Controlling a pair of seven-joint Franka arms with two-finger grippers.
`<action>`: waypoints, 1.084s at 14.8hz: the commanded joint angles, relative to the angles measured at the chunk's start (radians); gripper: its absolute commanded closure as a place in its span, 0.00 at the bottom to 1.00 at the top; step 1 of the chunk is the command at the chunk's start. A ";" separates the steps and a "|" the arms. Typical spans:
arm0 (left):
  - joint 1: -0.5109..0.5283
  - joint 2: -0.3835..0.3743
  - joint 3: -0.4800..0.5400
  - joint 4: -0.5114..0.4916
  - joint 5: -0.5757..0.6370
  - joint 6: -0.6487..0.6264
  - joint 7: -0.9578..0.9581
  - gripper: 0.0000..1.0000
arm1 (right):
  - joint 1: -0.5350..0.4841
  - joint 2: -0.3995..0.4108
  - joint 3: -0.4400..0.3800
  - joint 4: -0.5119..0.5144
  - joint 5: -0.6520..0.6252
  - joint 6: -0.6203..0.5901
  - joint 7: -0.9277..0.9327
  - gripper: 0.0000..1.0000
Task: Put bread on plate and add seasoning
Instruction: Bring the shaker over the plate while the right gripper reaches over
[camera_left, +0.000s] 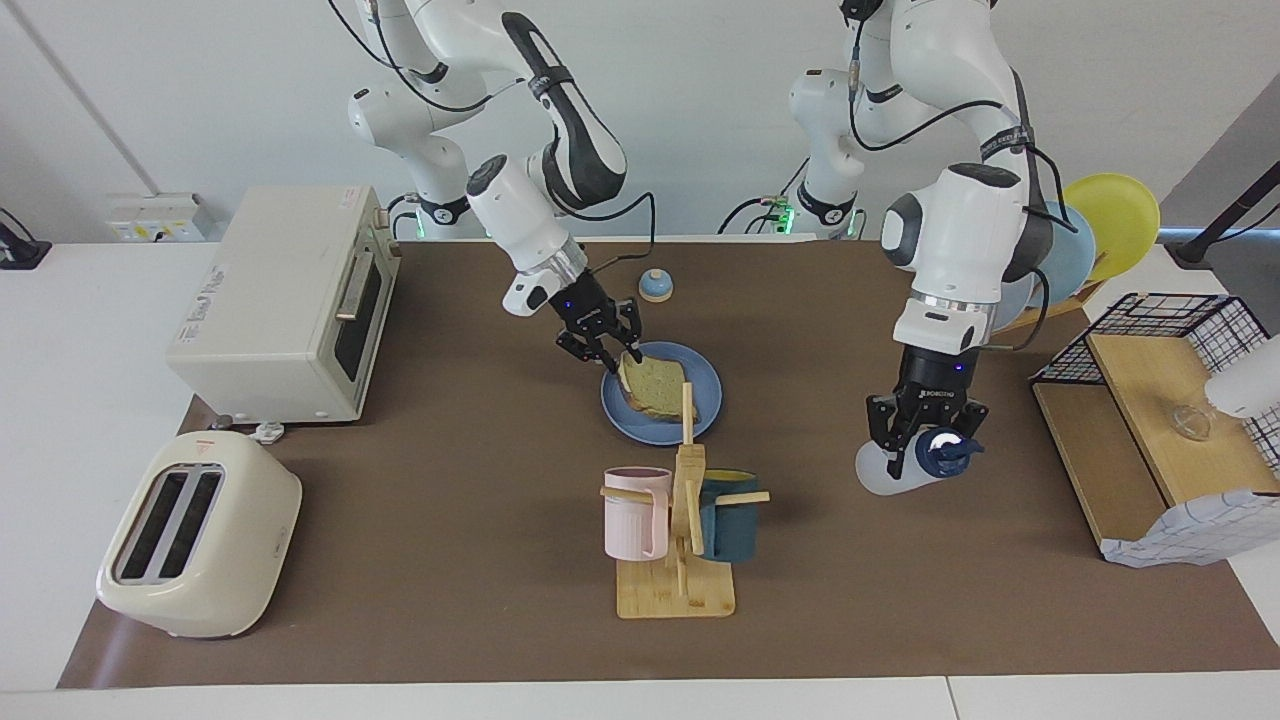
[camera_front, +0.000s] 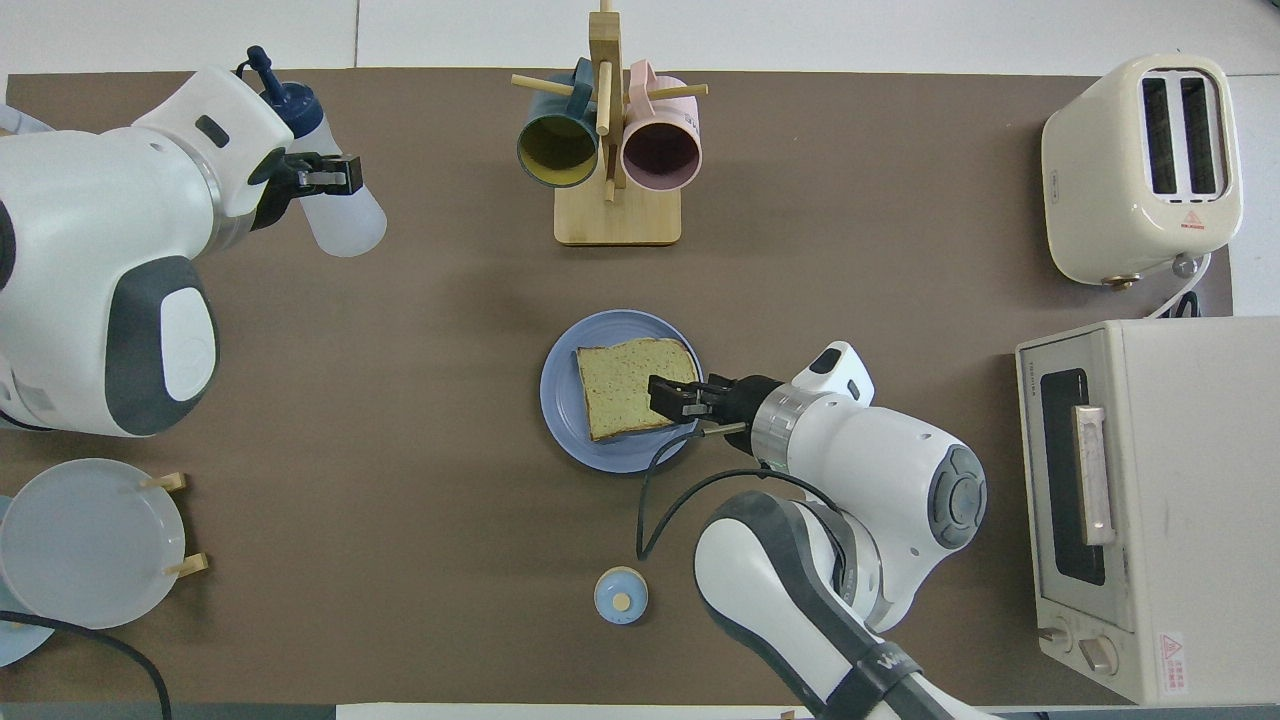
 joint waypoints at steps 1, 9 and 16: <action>-0.008 -0.061 -0.008 -0.005 -0.003 -0.117 0.047 0.58 | -0.023 -0.022 0.008 -0.006 0.019 -0.005 -0.040 0.00; -0.038 -0.202 -0.044 -0.005 -0.023 -0.444 0.221 0.58 | -0.281 0.002 0.005 0.234 -0.251 -0.386 -0.126 0.00; -0.090 -0.296 -0.045 -0.005 -0.037 -0.719 0.484 0.58 | -0.278 -0.042 0.011 0.441 -0.268 -0.637 0.414 0.00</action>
